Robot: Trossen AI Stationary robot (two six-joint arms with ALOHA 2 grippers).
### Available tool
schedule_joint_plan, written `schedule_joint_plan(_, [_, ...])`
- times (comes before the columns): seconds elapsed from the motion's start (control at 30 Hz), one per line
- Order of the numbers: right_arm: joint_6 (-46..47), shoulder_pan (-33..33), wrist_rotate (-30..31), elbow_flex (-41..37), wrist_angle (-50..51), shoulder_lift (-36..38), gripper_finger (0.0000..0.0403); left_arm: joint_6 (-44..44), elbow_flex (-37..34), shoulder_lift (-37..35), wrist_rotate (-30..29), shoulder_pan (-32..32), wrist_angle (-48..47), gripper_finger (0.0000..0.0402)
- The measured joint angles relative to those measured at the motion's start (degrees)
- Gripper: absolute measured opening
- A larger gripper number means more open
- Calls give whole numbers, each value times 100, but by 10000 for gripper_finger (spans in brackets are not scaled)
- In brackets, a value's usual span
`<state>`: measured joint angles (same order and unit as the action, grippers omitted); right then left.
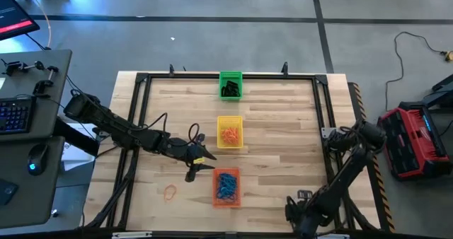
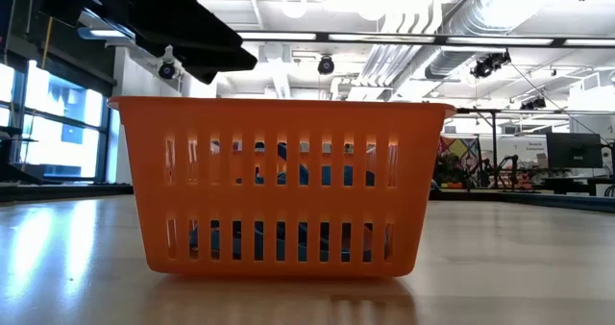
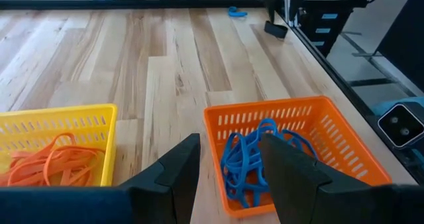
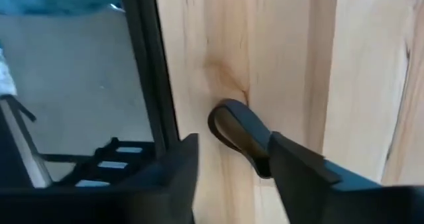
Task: Sort rubber bands into baskets
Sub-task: Put the black rubber band into the green bin
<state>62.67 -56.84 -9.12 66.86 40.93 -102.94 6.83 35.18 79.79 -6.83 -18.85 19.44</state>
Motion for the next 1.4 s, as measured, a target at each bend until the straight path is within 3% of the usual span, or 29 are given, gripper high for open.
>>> schedule_joint_plan(0.17, [-496,-44,-229,99,128,-199,231,2,0,0,2,0,-64,152])
schedule_joint_plan(0.33, [-757,-174,-29,99,325,-211,243,2,0,0,1,0,-164,152])
schedule_joint_plan(0.63, [-1213,-337,521,96,485,-211,198,10,0,0,0,0,-229,152])
schedule_joint_plan(0.93, [-1536,-332,466,91,252,-228,139,42,0,0,0,0,-329,152])
schedule_joint_plan(1.27, [-1611,-328,103,117,123,-627,127,11,0,0,2,0,-337,152])
schedule_joint_plan(1.4, [-1408,-328,176,102,231,-563,93,9,0,0,2,0,-361,152])
